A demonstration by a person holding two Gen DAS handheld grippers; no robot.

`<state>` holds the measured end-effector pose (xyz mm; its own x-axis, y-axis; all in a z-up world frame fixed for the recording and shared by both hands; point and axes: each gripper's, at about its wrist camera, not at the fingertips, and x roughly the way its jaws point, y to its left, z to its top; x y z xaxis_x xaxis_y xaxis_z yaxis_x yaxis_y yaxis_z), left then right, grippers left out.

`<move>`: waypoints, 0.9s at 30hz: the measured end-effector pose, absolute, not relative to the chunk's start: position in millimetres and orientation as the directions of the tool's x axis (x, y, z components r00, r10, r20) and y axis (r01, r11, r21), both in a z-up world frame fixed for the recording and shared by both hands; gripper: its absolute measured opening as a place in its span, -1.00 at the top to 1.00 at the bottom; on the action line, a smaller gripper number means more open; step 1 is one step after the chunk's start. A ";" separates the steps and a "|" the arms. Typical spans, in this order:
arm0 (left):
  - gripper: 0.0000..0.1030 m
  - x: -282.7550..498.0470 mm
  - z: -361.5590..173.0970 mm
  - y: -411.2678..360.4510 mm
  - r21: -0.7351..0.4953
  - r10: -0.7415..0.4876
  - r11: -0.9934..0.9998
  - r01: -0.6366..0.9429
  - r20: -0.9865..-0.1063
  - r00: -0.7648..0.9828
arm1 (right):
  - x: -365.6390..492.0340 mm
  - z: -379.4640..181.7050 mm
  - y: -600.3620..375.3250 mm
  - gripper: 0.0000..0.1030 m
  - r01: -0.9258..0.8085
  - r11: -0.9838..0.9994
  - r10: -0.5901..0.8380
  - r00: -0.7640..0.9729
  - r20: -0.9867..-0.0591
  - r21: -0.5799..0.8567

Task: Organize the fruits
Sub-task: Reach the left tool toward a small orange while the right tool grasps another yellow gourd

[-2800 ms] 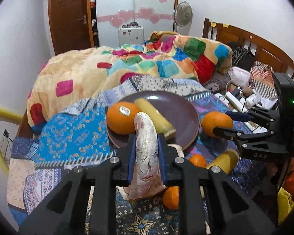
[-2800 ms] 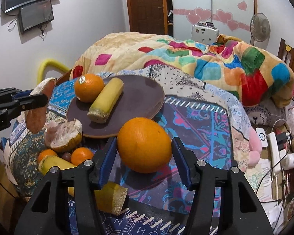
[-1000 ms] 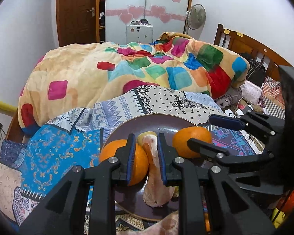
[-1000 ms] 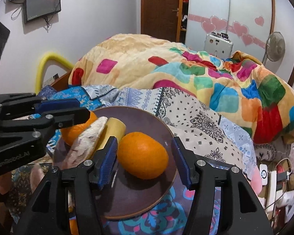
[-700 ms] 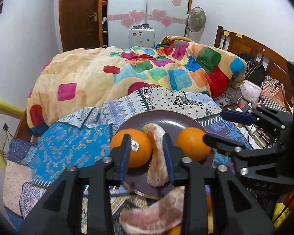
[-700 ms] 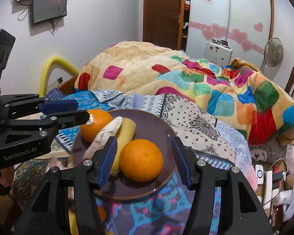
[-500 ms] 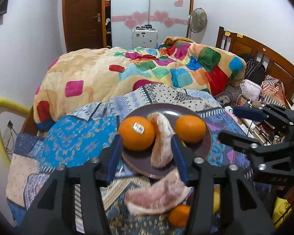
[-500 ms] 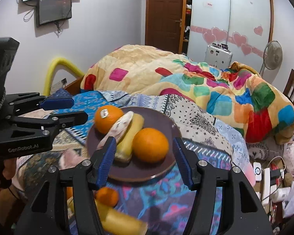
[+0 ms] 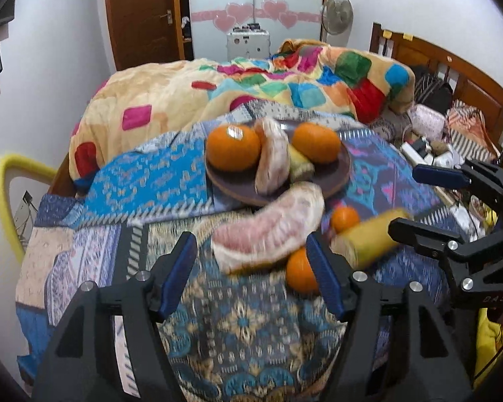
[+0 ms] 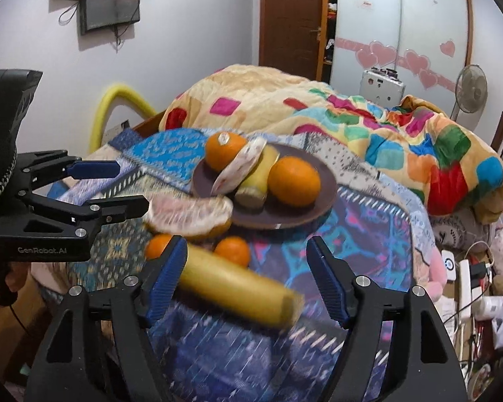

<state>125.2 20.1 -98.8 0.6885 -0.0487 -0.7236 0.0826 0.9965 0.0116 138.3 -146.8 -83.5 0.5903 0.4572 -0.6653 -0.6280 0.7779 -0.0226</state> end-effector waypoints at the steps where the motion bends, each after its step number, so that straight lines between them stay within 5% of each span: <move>1: -0.33 121.3 -102.4 20.4 0.011 -0.049 0.997 0.083 -0.727 0.685 | 135.9 -87.9 -145.4 -0.55 -0.630 0.776 0.451 0.587 -0.672 -0.029; 20: -0.42 106.7 -144.7 43.3 -0.050 -0.063 0.998 0.037 -0.783 0.619 | 132.4 -127.1 -110.3 -0.79 -0.642 0.746 0.351 0.605 -0.714 -0.177; 27: -0.42 110.6 -143.0 34.2 -0.046 -0.070 0.997 0.054 -0.777 0.625 | 132.1 -111.0 -117.6 -0.21 -0.648 0.749 0.393 0.604 -0.693 -0.140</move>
